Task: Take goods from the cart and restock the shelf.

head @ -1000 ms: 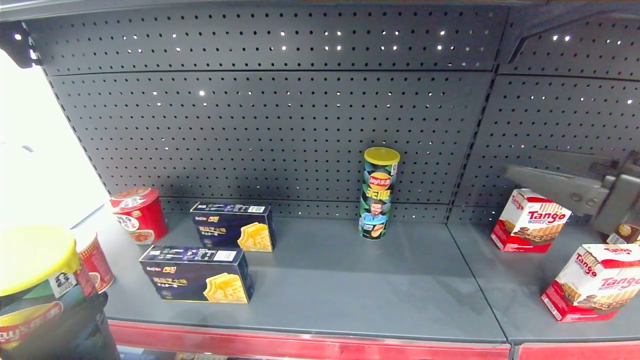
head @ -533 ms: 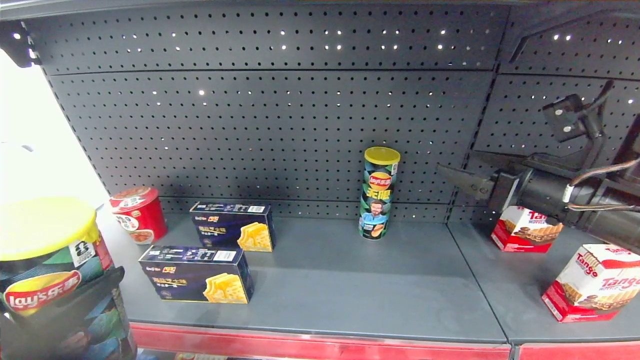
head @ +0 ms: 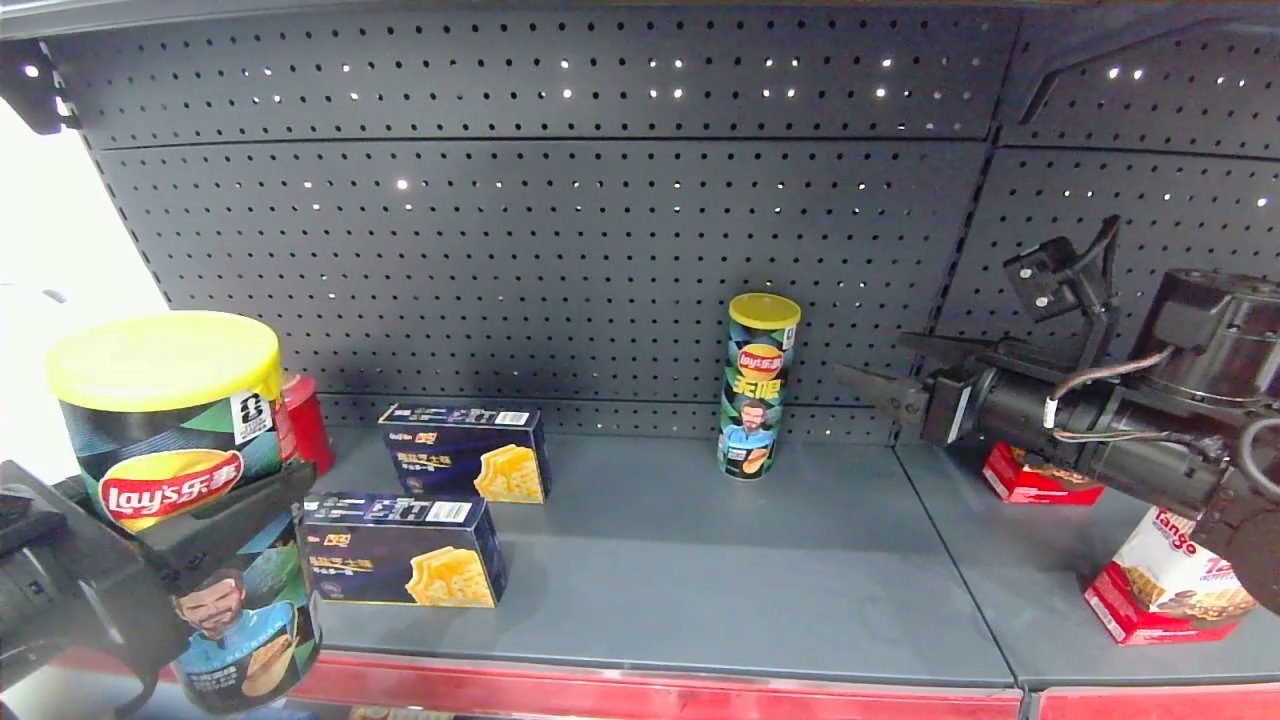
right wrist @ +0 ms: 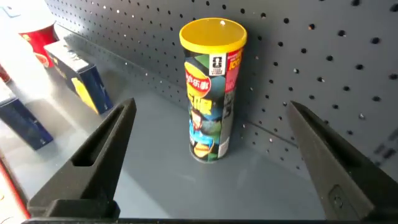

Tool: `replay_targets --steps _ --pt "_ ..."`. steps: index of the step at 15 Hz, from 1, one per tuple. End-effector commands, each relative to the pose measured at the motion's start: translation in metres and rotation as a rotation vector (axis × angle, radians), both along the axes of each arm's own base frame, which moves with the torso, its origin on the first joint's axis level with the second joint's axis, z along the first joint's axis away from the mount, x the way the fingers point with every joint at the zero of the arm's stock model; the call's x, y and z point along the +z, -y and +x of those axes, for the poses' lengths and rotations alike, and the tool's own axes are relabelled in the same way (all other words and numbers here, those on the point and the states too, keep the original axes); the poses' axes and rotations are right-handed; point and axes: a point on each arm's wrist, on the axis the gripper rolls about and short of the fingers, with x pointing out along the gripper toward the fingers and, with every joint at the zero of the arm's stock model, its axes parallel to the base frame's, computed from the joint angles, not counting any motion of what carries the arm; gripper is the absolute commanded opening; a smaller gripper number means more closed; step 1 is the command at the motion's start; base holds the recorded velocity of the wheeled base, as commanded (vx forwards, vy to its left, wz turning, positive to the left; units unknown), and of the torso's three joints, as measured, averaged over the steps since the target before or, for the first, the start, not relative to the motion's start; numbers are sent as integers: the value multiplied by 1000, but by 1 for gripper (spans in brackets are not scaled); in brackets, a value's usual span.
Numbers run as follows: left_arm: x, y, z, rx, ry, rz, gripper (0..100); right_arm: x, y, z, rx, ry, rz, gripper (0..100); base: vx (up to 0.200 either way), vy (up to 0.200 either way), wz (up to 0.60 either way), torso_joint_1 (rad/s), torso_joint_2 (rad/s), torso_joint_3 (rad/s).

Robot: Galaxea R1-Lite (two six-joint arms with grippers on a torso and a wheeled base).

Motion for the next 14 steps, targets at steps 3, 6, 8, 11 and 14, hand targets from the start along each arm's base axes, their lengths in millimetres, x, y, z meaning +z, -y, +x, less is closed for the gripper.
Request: replay_targets --steps 3,6,8,11,14 --pt "-1 1 3 4 -9 4 0 -25 -13 22 46 -2 -1 100 0 0 0 0 0 0" --pt "-2 1 3 2 -12 5 0 -34 -16 35 114 7 1 100 0 0 0 0 0 0" --pt "-2 0 2 4 -12 5 0 -38 -19 45 126 10 2 100 0 0 0 0 0 0" --pt "-2 0 2 4 -13 6 0 -40 -11 51 226 4 0 100 0 0 0 0 0 0" --pt "-3 0 2 4 -21 7 0 -39 -10 60 236 8 1 100 0 0 0 0 0 0"
